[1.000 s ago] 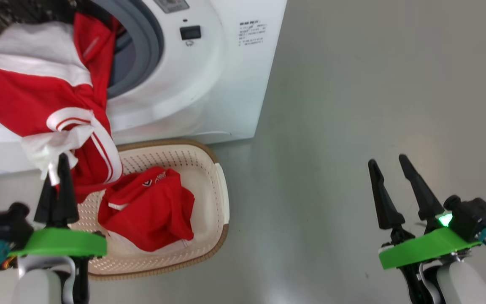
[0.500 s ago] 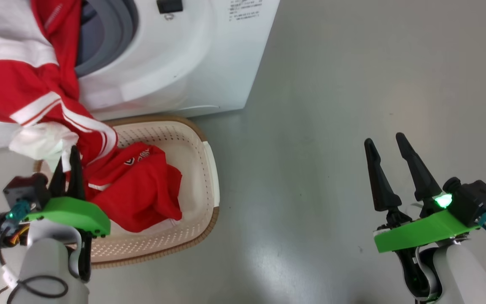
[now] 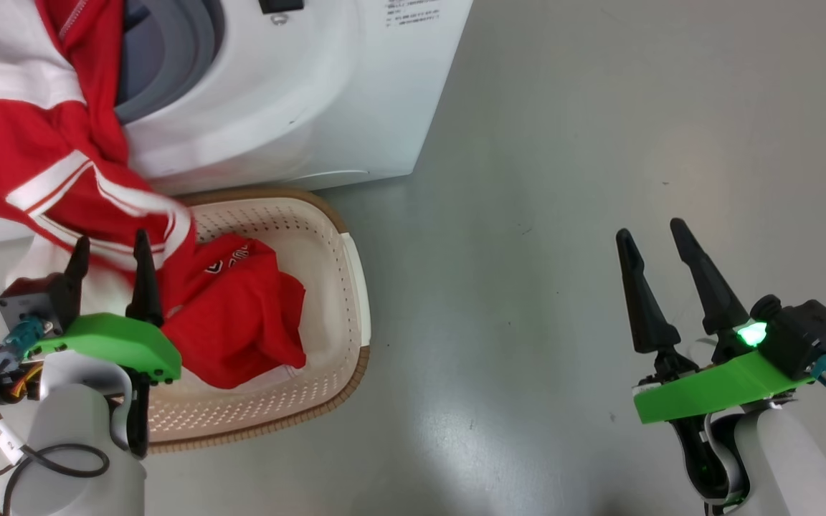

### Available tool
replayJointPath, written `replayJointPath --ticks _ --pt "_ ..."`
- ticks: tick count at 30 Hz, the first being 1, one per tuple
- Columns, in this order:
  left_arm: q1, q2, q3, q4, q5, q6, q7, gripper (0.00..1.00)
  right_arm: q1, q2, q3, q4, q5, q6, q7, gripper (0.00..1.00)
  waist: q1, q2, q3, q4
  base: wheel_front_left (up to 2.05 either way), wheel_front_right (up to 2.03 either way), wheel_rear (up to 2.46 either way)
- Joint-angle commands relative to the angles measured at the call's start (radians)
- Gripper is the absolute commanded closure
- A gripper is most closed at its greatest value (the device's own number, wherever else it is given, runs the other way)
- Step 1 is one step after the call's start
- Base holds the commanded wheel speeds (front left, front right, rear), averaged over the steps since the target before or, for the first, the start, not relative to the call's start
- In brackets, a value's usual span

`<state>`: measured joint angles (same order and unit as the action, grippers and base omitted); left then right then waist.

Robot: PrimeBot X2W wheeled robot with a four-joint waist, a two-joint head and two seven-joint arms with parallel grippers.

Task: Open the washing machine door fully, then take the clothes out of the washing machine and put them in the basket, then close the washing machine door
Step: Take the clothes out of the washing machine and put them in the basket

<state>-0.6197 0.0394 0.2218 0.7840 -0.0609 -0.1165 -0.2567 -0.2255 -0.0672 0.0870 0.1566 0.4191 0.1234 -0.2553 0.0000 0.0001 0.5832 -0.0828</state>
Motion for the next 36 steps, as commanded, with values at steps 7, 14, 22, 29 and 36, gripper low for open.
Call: replayJointPath --ticks 7,14,22,29,36 --pt "0.022 0.021 0.027 -0.048 -0.008 -0.008 -0.005 0.0 -0.002 -0.008 0.027 -0.021 -0.011 0.007 -0.006 0.0 0.0 -0.0001 -0.016 0.011 0.0 0.0 0.0" --pt "0.063 0.013 0.032 -0.144 -0.02 -0.009 -0.005 0.0 0.004 -0.014 0.025 -0.019 -0.012 0.007 -0.006 0.0 0.0 -0.0001 -0.039 0.024 0.0 0.0 0.0" --pt "0.134 0.011 -0.007 -0.282 -0.067 0.001 -0.005 0.0 0.012 -0.028 0.02 -0.018 -0.015 0.007 -0.006 0.0 0.0 -0.0001 -0.062 0.044 0.0 0.0 0.0" --pt "0.221 0.011 -0.035 -0.378 -0.11 0.018 -0.005 0.0 0.021 -0.036 0.016 -0.014 -0.016 0.007 -0.006 0.0 0.0 -0.0001 -0.085 0.059 0.0 0.0 0.0" --pt "0.326 0.011 -0.075 -0.492 -0.124 0.036 -0.005 0.0 0.037 -0.043 0.011 -0.011 -0.014 0.007 -0.006 0.0 0.0 -0.0001 -0.107 0.07 0.0 0.0 0.0"
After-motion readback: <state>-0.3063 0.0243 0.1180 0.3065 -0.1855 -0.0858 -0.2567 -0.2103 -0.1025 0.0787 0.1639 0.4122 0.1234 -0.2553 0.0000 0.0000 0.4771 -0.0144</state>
